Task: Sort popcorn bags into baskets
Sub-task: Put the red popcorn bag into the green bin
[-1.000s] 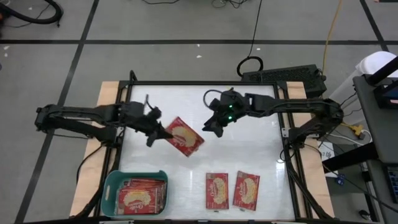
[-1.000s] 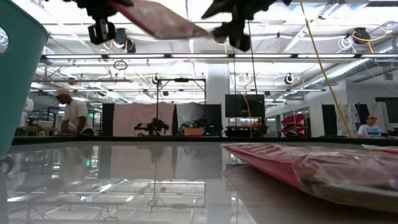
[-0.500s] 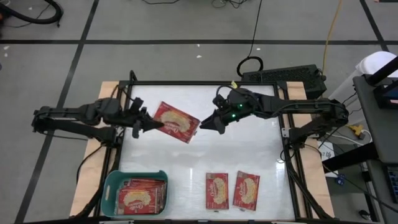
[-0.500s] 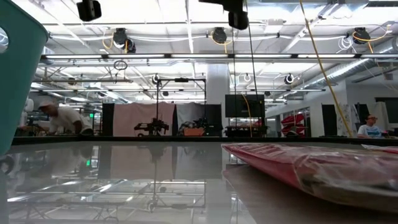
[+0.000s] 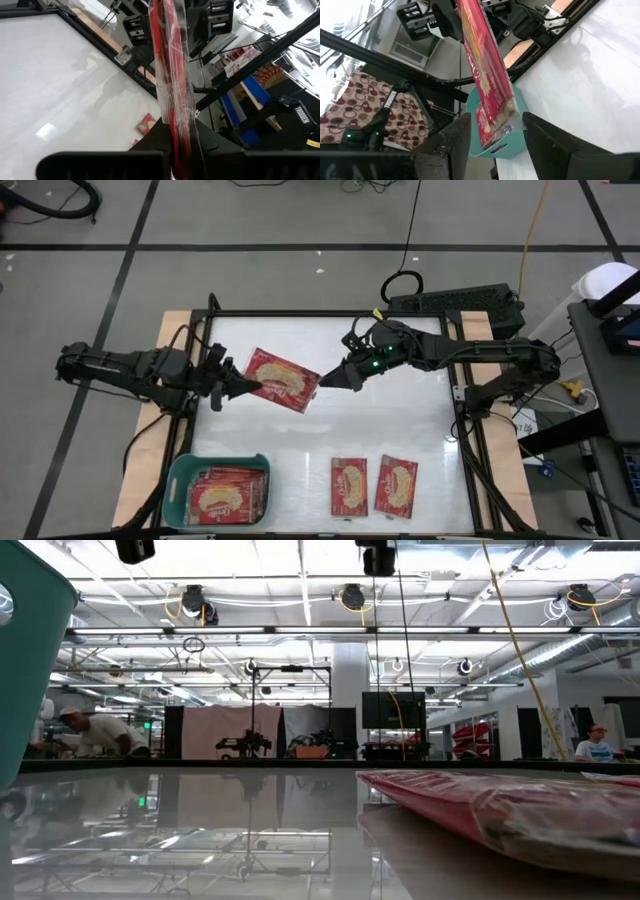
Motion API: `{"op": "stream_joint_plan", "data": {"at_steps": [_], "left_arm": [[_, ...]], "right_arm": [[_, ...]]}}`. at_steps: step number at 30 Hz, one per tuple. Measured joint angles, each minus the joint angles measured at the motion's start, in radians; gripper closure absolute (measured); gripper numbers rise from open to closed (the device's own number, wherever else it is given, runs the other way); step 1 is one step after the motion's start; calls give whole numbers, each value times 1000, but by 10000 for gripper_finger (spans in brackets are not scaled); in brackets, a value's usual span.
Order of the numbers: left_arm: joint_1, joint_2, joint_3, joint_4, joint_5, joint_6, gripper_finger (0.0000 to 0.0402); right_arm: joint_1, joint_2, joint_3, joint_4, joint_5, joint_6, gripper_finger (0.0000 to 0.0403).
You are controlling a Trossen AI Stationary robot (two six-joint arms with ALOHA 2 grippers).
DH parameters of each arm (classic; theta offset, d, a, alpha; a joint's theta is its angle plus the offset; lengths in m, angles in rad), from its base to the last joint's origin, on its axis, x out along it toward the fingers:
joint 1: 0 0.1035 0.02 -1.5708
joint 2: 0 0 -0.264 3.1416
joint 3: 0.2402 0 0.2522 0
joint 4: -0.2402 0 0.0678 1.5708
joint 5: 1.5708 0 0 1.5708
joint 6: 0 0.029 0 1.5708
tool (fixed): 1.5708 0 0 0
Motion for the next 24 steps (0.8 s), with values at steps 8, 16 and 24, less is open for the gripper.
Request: {"op": "stream_joint_plan", "data": {"at_steps": [8,16,24], "left_arm": [[-16,37,0,76,-2,15,378],[-16,96,0,146,-3,23,378],[-16,138,0,187,-22,20,378]], "right_arm": [[-1,0,0,14,34,-65,211],[-1,0,0,42,31,-169,164],[-12,1,0,66,-76,-233,280]]}}
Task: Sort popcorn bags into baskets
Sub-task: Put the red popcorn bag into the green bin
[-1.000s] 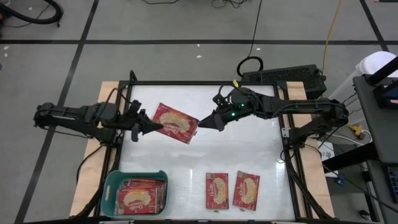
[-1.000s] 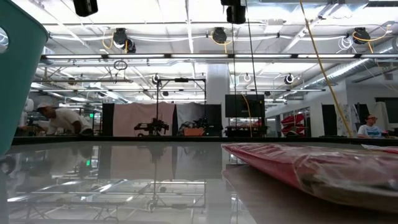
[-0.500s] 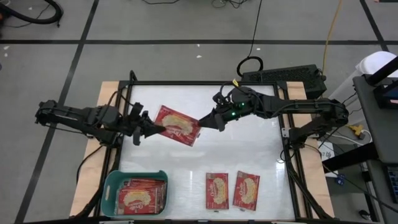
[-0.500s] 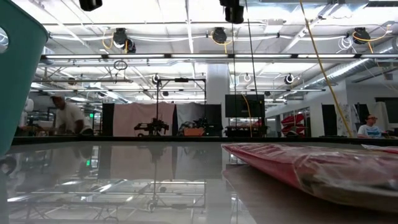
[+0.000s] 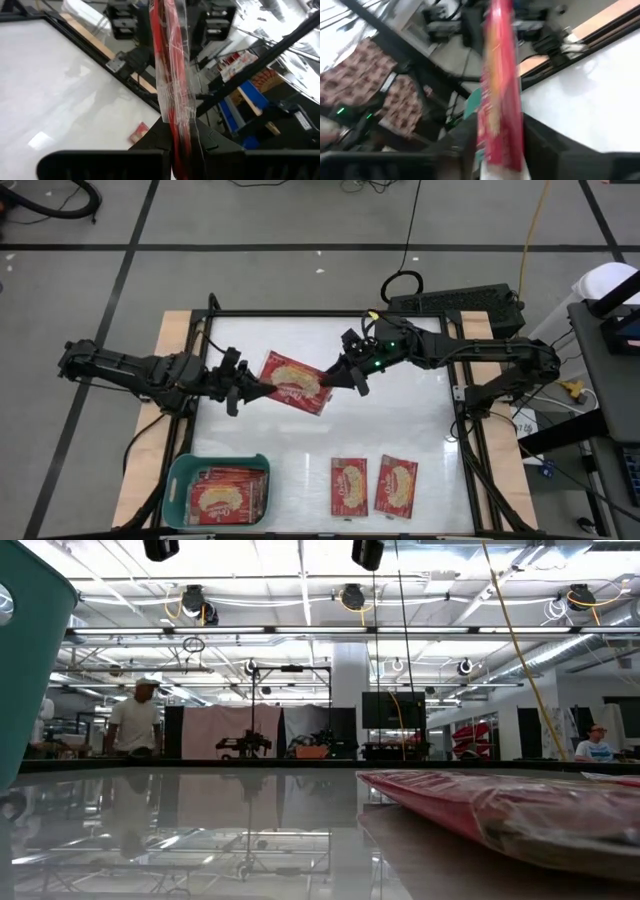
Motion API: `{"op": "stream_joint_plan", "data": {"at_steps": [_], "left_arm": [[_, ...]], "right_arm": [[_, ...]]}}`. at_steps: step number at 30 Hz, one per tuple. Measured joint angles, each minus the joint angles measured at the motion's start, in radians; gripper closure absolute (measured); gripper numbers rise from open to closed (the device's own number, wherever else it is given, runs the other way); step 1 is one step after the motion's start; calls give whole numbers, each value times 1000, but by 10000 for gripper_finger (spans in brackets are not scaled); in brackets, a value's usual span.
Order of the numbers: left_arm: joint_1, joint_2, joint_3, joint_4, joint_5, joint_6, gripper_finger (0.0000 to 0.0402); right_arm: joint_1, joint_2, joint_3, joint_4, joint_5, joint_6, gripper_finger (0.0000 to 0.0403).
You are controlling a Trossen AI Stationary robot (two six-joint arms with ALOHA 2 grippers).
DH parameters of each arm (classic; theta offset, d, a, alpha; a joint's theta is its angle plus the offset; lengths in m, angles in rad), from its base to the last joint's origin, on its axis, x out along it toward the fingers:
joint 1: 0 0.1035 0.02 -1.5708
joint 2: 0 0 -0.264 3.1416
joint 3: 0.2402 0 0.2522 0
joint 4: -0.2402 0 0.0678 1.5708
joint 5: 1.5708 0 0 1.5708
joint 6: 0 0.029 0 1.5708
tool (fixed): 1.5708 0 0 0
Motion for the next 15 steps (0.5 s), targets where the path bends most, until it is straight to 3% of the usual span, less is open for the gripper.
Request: {"op": "stream_joint_plan", "data": {"at_steps": [6,11,15], "left_arm": [[0,2,0,39,-41,3,378],[0,2,0,46,-48,-24,369],[1,7,0,52,-69,-62,321]], "right_arm": [[-1,3,0,-5,-31,-40,390],[-14,3,0,0,-34,-55,389],[-29,3,0,0,-35,-44,399]]}}
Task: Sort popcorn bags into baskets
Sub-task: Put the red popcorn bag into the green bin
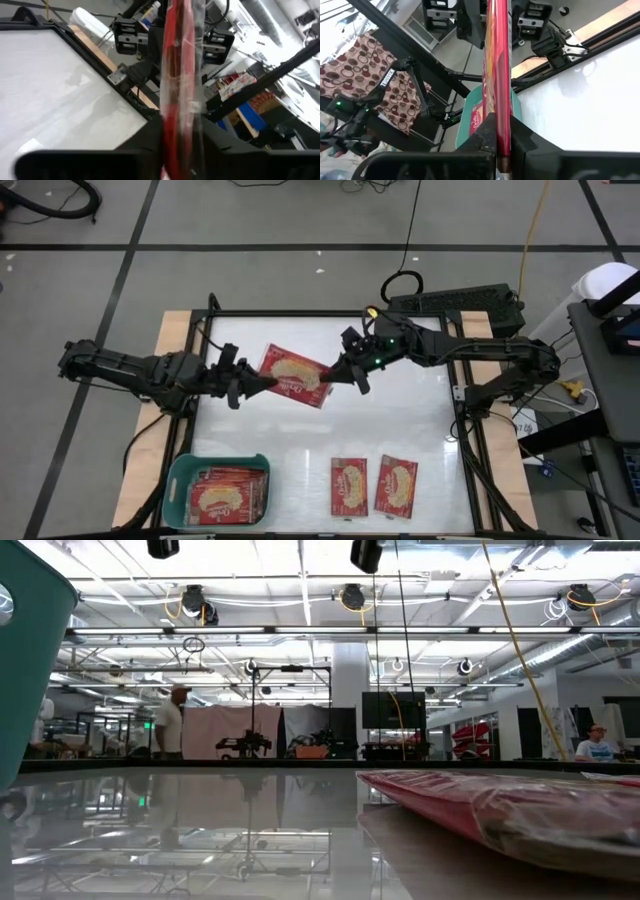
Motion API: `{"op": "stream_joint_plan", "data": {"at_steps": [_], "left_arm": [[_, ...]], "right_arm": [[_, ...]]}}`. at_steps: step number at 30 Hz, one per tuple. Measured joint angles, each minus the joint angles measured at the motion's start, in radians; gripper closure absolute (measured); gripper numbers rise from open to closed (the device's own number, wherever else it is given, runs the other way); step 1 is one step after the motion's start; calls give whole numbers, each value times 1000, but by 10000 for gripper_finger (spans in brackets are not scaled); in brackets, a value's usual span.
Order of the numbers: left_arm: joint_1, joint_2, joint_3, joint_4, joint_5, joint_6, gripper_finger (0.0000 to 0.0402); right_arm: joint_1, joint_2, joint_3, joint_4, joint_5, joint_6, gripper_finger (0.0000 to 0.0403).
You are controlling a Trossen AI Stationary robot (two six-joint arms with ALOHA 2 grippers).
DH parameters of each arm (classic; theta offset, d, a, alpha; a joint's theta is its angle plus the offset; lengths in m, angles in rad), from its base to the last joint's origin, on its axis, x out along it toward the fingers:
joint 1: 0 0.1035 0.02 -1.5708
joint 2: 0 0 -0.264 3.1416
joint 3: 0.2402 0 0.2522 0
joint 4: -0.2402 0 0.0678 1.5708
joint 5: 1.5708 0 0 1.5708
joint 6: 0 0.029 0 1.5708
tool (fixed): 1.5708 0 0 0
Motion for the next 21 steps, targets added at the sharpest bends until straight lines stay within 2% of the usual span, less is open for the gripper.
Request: {"op": "stream_joint_plan", "data": {"at_steps": [6,11,15,21], "left_arm": [[0,11,1,19,-72,-25,231],[22,-40,0,-34,-108,14,181],[52,-111,1,-114,-119,11,165],[66,-174,1,-213,-129,-6,163]], "right_arm": [[-16,-5,0,1,2,0,400],[-35,-7,0,1,2,-1,402],[-53,-21,0,7,2,-8,402],[-80,-53,0,0,3,-6,402]]}}
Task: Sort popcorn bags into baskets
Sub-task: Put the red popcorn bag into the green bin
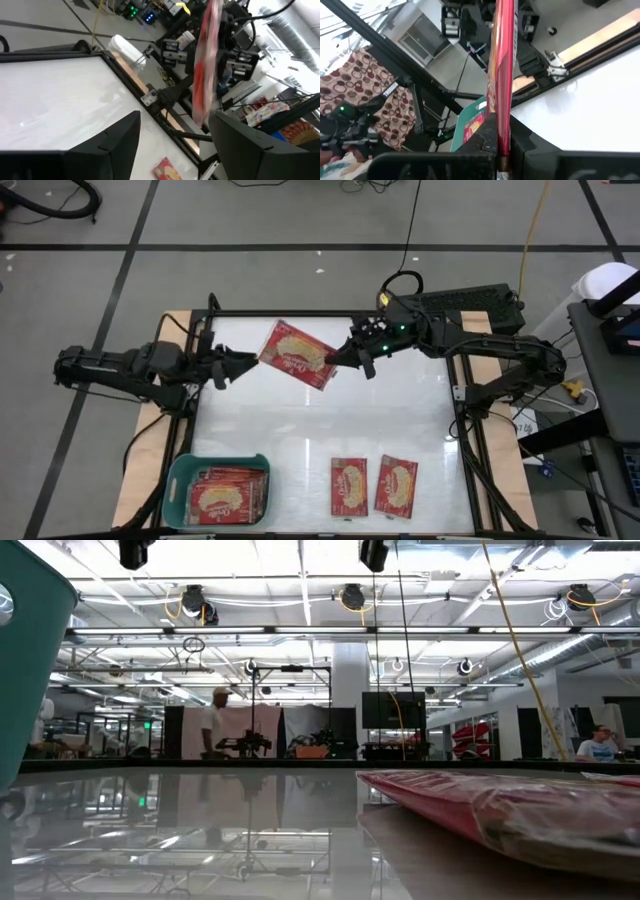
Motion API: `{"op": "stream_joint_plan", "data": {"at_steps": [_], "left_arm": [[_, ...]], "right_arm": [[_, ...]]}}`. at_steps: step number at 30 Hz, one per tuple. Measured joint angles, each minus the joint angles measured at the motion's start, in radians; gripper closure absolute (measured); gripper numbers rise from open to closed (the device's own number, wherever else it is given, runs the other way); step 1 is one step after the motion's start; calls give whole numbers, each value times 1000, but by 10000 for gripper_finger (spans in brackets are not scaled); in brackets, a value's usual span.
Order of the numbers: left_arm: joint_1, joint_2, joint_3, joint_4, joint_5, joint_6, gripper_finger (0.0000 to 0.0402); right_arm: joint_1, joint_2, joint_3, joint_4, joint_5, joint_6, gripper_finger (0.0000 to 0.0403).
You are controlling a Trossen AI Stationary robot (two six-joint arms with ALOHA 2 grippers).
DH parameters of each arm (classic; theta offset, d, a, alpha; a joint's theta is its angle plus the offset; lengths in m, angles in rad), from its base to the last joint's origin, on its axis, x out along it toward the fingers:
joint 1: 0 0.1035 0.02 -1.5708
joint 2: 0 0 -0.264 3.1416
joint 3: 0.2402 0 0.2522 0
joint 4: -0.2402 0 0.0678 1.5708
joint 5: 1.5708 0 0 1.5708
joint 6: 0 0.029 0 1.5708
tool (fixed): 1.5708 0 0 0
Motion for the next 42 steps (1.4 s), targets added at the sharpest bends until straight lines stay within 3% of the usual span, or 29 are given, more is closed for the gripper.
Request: {"op": "stream_joint_plan", "data": {"at_steps": [4,13,20,30,36,42], "left_arm": [[0,31,0,62,1,-6,163],[56,265,0,475,-34,128,163],[86,346,0,637,-30,149,167],[77,302,0,605,-32,166,232],[77,213,0,454,-28,134,222],[77,159,0,303,115,38,209]], "right_arm": [[-16,-15,0,8,12,7,403],[-16,-3,0,60,26,80,403],[-12,-1,0,61,33,83,403],[-13,-1,0,58,69,87,403],[-13,-1,0,50,-27,99,403],[-14,-1,0,36,-127,138,403]]}}
